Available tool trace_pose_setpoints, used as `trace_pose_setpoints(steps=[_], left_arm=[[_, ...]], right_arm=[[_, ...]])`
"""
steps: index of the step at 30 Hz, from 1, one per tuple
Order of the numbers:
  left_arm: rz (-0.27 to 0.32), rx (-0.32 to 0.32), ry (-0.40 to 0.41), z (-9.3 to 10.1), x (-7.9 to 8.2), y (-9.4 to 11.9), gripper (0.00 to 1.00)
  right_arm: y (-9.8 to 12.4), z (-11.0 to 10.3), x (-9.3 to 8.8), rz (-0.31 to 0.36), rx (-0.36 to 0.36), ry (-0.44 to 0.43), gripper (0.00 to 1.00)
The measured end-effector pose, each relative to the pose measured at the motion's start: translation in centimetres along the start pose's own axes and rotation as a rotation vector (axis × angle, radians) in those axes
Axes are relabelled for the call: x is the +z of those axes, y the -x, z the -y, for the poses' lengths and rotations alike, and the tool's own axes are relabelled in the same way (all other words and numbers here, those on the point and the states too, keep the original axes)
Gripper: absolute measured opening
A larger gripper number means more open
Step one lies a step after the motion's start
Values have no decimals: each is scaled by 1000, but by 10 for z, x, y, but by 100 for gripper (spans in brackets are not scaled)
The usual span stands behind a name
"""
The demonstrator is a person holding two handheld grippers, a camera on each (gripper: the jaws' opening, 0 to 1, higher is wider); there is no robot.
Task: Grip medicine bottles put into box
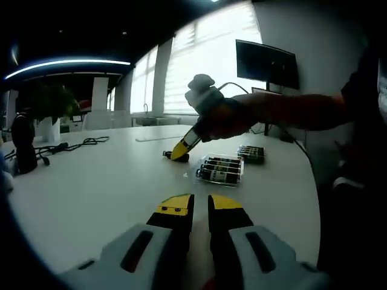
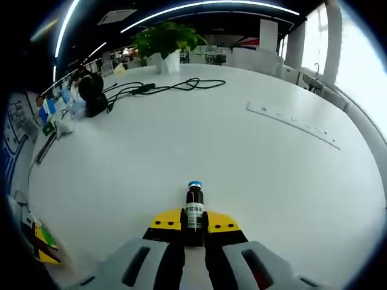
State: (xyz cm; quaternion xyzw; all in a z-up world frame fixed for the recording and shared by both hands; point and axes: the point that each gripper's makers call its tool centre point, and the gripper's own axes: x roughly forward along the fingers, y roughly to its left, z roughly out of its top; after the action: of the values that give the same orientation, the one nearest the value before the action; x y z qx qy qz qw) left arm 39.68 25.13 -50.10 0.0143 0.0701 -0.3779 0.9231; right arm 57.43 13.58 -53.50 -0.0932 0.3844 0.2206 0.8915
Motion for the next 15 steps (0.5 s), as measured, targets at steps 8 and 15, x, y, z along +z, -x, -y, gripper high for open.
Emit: trace_pose_setpoints(steps=[8,15], left_arm=[[0,1,-1,0,0,0,4],[1,2,1,0,1,-1,4]], right_arm=[[1,1,0,-10,-6,19,6],[2,2,1,-1,-13,6,6]])
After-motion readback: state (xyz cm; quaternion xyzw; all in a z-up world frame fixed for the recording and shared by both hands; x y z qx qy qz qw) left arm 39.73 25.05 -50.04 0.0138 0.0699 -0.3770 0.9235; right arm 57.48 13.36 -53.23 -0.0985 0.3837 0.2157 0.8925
